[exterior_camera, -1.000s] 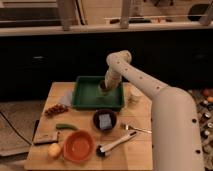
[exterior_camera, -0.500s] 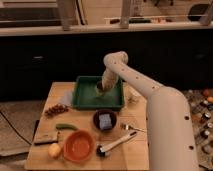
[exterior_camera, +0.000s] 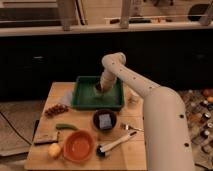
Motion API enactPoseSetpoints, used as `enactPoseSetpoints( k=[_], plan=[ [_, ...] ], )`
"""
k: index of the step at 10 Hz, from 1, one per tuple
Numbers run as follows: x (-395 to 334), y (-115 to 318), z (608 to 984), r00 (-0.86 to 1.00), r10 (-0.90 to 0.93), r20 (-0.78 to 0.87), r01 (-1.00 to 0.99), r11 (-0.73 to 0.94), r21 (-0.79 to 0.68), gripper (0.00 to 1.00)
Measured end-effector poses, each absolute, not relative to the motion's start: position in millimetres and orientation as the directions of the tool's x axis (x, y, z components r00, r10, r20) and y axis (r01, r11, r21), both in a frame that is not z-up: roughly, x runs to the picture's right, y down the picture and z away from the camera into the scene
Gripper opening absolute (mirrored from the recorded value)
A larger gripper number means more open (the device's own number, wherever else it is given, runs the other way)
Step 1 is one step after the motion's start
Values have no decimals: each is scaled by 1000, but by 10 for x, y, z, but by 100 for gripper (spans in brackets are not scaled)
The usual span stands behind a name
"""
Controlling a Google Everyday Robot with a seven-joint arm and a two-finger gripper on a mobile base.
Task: Stack cups into tray
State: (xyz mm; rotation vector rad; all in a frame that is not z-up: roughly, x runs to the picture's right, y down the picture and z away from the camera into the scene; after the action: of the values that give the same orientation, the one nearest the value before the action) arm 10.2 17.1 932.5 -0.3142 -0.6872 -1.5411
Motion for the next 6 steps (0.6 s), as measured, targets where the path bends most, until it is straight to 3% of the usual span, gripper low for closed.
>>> enactPoseSetpoints(
  k=[2,3,6],
  plan=[
    [131,193,9340,-97,-797,596,975,43,217,22],
    [129,200,9353,-96,-794,600,976,43,212,35],
    [121,217,9364,-98,-786,610,978,38,207,41]
  ],
)
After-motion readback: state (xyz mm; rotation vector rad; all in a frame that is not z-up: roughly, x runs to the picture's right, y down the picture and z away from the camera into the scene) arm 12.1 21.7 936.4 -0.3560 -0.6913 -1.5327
